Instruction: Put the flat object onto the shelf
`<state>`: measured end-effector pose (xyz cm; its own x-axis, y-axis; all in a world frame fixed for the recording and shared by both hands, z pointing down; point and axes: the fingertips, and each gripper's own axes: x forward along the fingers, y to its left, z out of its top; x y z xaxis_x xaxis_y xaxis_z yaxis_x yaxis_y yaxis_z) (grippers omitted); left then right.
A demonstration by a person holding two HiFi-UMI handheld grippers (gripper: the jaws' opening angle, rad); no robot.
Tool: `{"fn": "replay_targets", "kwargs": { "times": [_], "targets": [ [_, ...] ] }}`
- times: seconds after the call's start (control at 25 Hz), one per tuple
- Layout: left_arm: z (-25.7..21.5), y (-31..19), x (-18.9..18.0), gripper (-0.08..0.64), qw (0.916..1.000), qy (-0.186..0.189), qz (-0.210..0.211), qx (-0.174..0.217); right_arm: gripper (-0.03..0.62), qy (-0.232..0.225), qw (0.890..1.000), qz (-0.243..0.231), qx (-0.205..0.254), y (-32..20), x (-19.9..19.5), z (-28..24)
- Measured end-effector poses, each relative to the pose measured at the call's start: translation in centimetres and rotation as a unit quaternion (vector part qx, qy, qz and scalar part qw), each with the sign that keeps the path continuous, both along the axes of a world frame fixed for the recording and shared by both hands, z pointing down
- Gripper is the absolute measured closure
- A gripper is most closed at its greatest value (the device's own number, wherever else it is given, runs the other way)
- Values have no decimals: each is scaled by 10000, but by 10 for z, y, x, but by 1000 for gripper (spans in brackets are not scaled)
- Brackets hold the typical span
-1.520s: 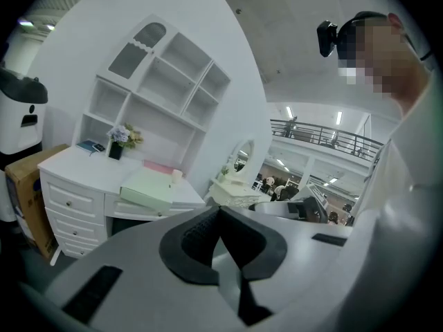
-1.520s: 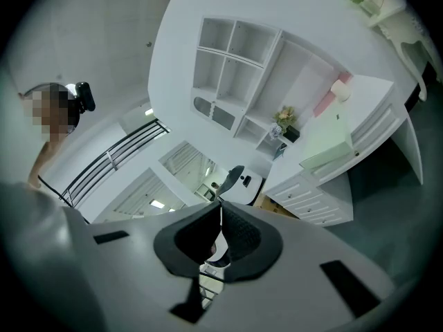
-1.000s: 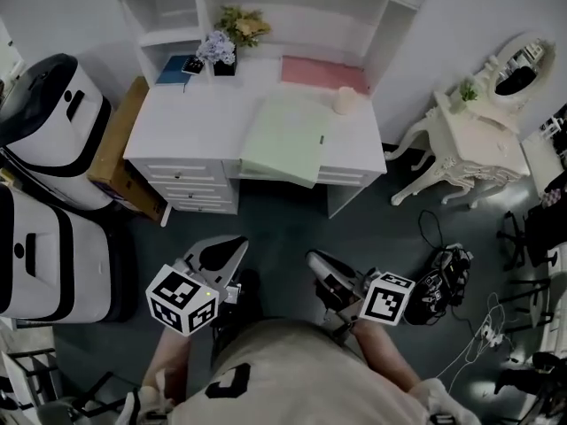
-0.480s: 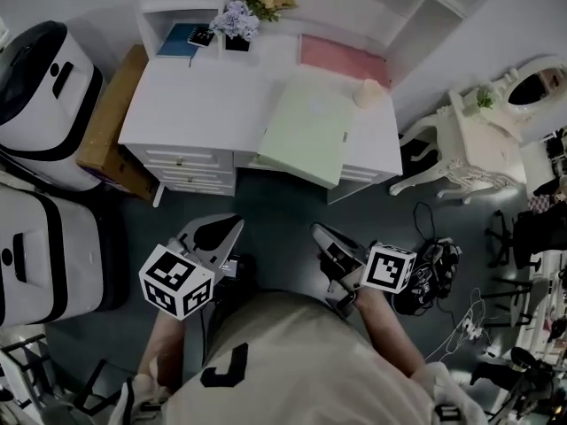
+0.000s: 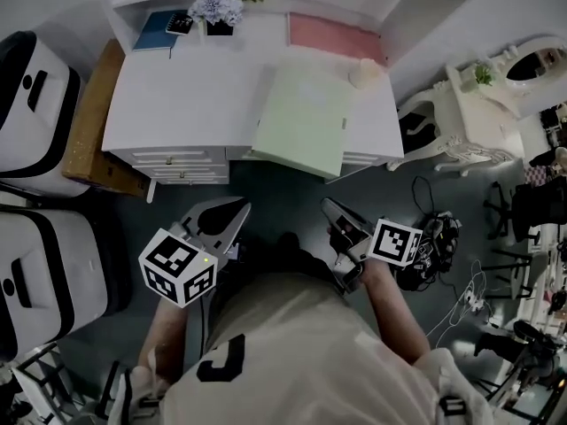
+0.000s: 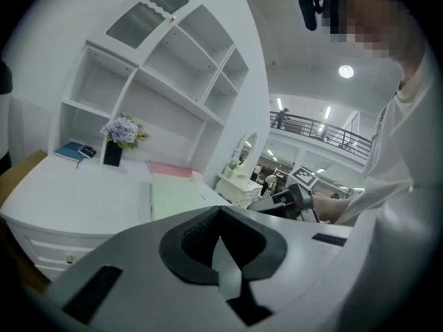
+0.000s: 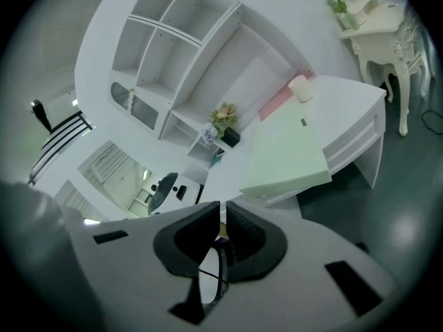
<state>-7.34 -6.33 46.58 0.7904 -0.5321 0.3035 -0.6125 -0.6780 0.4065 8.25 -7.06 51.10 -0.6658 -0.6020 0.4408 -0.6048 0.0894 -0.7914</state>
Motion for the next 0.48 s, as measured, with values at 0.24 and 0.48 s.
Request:
{"fn": "replay_targets", "kwargs": {
  "times": [0.24,0.48],
  "targets": [
    [7,-11,8,548,9998,11,-55,-177,339,84,9976,428,-537,-24,40,40],
    [20,-27,17,546,9983,-129,-351,-457,232,208,9925,882,-824,-57,88,86]
  ]
}}
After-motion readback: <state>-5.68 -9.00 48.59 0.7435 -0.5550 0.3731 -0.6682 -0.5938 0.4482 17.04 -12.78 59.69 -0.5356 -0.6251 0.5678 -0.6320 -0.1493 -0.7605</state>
